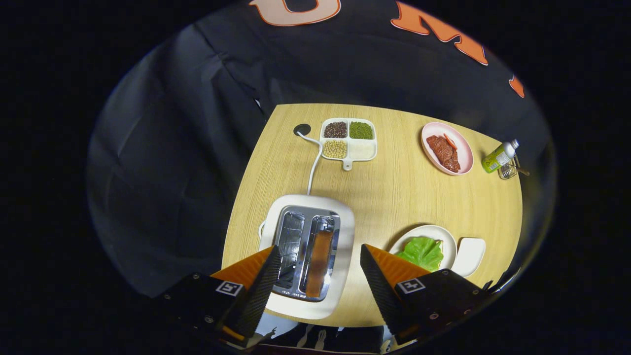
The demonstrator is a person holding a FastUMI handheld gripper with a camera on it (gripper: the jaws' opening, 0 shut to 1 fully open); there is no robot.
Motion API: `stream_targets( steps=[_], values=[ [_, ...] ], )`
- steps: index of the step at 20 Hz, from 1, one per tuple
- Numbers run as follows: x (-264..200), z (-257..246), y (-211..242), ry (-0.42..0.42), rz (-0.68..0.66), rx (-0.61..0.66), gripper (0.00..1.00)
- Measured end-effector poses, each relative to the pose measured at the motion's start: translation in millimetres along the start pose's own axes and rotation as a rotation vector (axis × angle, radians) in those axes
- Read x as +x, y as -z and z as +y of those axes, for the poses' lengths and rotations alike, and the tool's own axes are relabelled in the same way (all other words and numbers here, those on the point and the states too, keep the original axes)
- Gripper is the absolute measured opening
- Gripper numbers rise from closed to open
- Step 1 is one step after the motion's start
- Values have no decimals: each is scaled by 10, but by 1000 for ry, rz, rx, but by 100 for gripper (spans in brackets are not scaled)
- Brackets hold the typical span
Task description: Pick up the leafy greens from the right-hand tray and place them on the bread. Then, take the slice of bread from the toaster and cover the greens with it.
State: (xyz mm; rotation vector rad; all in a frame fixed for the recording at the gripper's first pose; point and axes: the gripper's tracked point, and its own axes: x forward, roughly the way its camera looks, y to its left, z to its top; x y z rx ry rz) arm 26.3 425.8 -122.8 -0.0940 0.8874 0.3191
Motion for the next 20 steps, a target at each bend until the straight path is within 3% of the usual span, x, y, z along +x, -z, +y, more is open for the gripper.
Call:
stream_targets(
  steps=[4,8,11,15,20],
  values=[
    [132,-16,38,27,21,-5,80],
    [240,-23,126,37,53,16,49],
    [269,-33,141,42,56,42,17],
    [183,-41,107,37,38,34,9],
    [-68,-3,44,1,1,27,9]
  ],
)
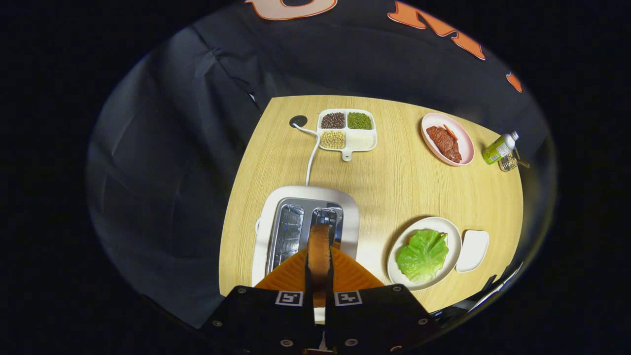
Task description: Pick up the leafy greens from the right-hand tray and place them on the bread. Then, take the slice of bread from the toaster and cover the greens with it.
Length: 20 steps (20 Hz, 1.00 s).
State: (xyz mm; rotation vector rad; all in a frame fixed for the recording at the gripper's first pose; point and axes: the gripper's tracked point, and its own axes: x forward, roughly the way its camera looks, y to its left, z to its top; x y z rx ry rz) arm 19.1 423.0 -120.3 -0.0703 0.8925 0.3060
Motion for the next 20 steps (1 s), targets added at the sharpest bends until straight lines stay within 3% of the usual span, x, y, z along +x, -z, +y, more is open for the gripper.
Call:
stream_targets(
  steps=[11,20],
  values=[
    [-767,-252,-122,-95,-136,1,9],
    [-926,-1154,32,-124,-176,72,9]
  ],
)
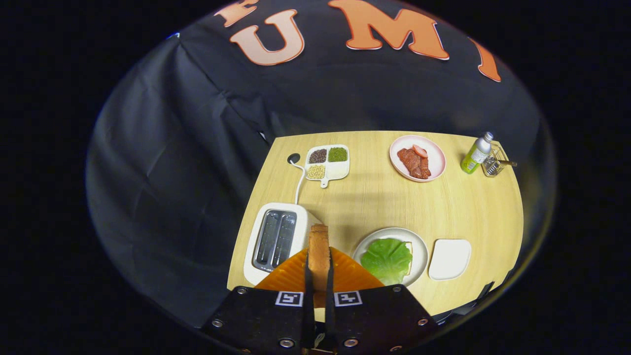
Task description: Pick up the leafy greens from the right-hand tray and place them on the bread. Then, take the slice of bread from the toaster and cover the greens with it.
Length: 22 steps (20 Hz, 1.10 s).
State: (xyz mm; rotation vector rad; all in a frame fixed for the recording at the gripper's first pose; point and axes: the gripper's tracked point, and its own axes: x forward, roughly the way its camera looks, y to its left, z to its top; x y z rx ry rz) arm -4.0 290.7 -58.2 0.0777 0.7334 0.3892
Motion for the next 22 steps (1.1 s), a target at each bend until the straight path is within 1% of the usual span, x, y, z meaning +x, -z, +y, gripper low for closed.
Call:
stream_targets(
  steps=[3,8,14,18,22],
  values=[
    [60,-324,113,-4,17,30,9],
    [330,-701,356,-45,66,62,9],
    [781,-1018,581,-108,127,74,9],
    [1039,-1076,690,-185,152,105,9],
    [1221,-1282,813,-186,170,111,9]
  ],
)
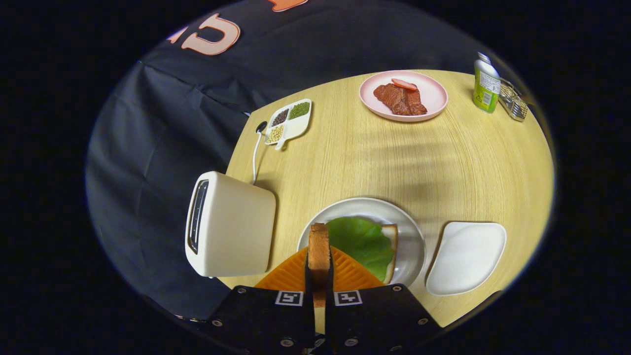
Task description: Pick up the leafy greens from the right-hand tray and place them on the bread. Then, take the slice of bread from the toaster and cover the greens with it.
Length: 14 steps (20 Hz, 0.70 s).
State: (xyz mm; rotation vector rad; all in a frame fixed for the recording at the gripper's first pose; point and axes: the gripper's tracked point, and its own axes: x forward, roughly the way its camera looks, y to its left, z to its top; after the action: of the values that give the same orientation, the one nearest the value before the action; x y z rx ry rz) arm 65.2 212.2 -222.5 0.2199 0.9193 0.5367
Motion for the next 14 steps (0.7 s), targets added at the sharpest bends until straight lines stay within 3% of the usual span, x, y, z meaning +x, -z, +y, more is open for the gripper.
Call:
stream_targets(
  steps=[4,6,10,14],
  values=[
    [32,-254,9,34,-2,1,12],
    [49,-395,11,66,3,-8,21],
    [45,-720,8,178,1,-44,51],
    [-195,-810,-62,216,-39,-55,73]
  ],
)
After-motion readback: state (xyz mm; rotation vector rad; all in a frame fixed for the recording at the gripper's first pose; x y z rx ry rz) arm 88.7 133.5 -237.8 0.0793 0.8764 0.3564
